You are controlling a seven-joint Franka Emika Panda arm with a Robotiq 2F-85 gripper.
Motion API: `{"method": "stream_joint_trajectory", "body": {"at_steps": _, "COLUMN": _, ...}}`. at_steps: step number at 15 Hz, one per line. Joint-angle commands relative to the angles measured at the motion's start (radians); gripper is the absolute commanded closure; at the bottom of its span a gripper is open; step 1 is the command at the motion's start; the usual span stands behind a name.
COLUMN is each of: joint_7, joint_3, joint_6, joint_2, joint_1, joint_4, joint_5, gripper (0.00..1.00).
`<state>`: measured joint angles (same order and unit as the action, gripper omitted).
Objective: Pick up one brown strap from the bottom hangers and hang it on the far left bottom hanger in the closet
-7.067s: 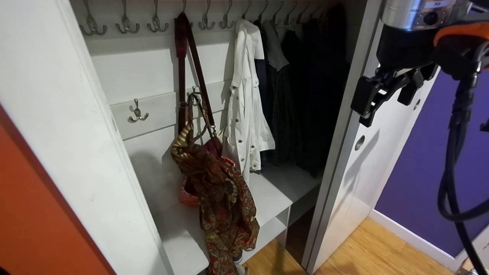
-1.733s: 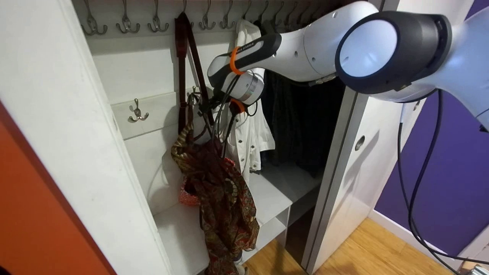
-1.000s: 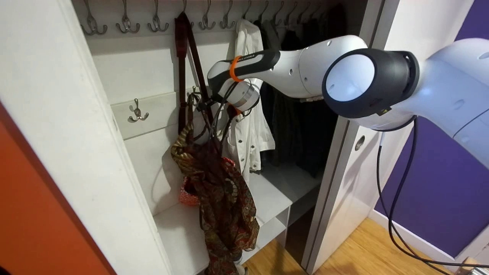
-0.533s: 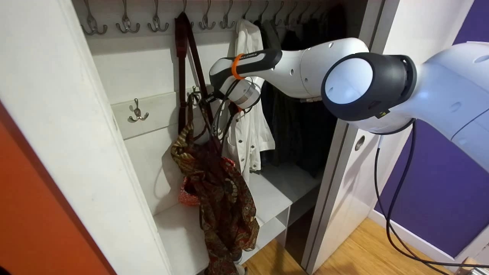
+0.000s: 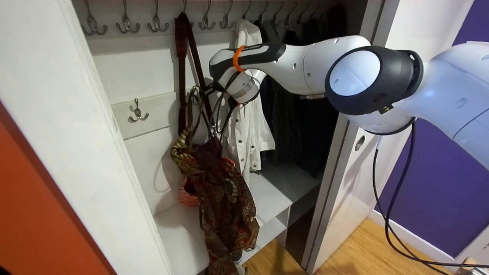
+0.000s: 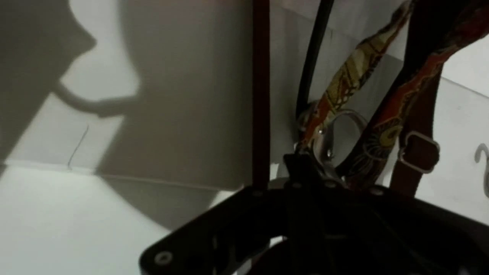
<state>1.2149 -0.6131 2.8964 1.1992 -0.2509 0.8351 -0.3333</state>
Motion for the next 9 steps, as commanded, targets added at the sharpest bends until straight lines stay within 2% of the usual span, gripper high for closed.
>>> {"method": "stream_joint_trajectory", "body": {"at_steps": 1, "joint_7": 0.122, "joint_3": -0.091, "joint_6": 0.039, "joint_2": 0.008, "joint_1": -0.036, "joint_4": -0.003, "joint_5": -0.005, "gripper": 1.0}}
{"method": "stream_joint_trajectory", "body": {"at_steps": 7, "joint_7": 0.336, "joint_3": -0.26, "joint_6": 0.062, "joint_2": 0.002, "joint_1": -0.111, "joint_4": 0.042, "joint_5": -0.006, "gripper": 1.0}}
{"method": "stream_joint_trajectory", "body": {"at_steps": 9, "joint_7": 0.376, "joint_3": -0.293, "joint_6": 0.047, "joint_2": -0.011, "joint_1": -0.137, "joint_4": 0.078, "joint_5": -0.008, "gripper": 1.0}}
